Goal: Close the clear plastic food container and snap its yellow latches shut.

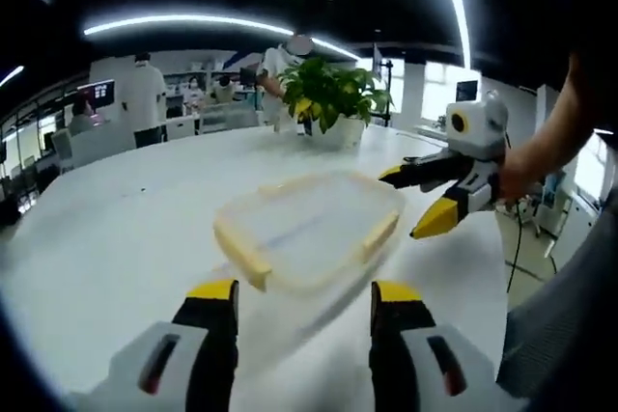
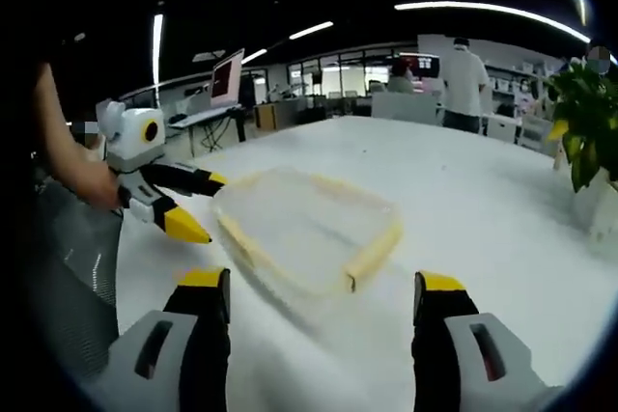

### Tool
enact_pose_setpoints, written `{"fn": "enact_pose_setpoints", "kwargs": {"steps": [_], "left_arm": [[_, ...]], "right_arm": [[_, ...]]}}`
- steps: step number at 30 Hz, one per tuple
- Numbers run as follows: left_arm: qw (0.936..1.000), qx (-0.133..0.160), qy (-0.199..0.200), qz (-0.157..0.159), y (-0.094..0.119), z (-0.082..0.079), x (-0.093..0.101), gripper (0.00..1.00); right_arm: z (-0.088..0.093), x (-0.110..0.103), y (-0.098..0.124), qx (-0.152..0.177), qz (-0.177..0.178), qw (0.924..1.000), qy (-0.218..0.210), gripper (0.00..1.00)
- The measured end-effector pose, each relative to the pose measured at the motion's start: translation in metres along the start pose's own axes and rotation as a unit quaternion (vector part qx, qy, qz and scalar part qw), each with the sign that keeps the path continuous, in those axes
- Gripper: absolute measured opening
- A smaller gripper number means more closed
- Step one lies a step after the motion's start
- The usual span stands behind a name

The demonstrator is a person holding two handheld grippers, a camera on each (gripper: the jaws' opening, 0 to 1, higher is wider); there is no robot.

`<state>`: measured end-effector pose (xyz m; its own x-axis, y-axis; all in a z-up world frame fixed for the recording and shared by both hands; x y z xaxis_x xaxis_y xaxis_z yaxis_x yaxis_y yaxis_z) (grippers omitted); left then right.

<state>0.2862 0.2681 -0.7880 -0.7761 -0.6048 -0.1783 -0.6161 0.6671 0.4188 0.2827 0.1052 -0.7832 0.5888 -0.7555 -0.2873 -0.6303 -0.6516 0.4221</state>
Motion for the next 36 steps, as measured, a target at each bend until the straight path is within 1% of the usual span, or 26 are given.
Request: {"fn": "enact_pose_setpoints", "kwargs": {"steps": [1, 3, 6, 9, 12, 14, 19, 25, 31, 36], "left_arm": [[1.0000, 0.001, 0.000, 0.000, -0.001, 0.000, 0.000, 0.49], [1.0000, 0.000, 0.003, 0.001, -0.005, 0.000, 0.000, 0.49], [1.0000, 0.002, 0.003, 0.000, -0.009, 0.000, 0.001, 0.49], [1.0000, -0.005, 0.005, 0.000, -0.012, 0.005, 0.001, 0.48], [0.9999, -0.011, 0.008, -0.001, -0.014, 0.009, 0.000, 0.47], [0.9999, -0.013, 0.008, -0.001, -0.016, 0.010, 0.000, 0.47], [0.9998, -0.014, 0.011, -0.005, -0.018, 0.010, -0.004, 0.46], [0.9996, -0.021, 0.016, -0.005, -0.019, 0.013, -0.004, 0.42], [0.9996, -0.025, 0.009, -0.007, -0.023, 0.016, -0.003, 0.44], [0.9994, -0.031, 0.012, -0.009, -0.023, 0.016, -0.004, 0.44]], "right_arm": [[0.005, 0.000, -0.001, -0.013, 0.000, 0.9999, 0.011, 0.75], [0.005, -0.002, -0.003, -0.011, -0.005, 0.9996, 0.024, 0.72], [0.006, -0.001, -0.006, -0.005, -0.010, 0.9997, 0.024, 0.69], [0.008, 0.000, -0.010, 0.003, -0.016, 0.9996, 0.024, 0.66], [0.014, 0.003, -0.015, -0.008, -0.019, 0.9995, 0.022, 0.61], [0.014, 0.003, -0.016, -0.010, -0.019, 0.9995, 0.024, 0.60], [0.011, 0.002, -0.020, -0.010, -0.023, 0.9994, 0.022, 0.53], [0.011, 0.003, -0.021, -0.012, -0.019, 0.9996, 0.015, 0.53], [0.015, 0.003, -0.025, -0.014, -0.009, 0.9996, 0.021, 0.53], [0.013, 0.002, -0.026, -0.015, -0.004, 0.9997, 0.018, 0.53]]}}
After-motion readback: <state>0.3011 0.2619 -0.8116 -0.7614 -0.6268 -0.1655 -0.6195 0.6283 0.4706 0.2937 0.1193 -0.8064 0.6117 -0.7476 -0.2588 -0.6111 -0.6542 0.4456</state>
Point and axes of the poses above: the point that each gripper's makers call its tool centre point, and the gripper's own axes: y roughly backward along the fingers, x roughly to its right, z roughly out of its underside, the point moved 3 cm from there along y, roughly backward along the fingers, and after that the axes turned 14 degrees about -y, right-handed, at the moved point
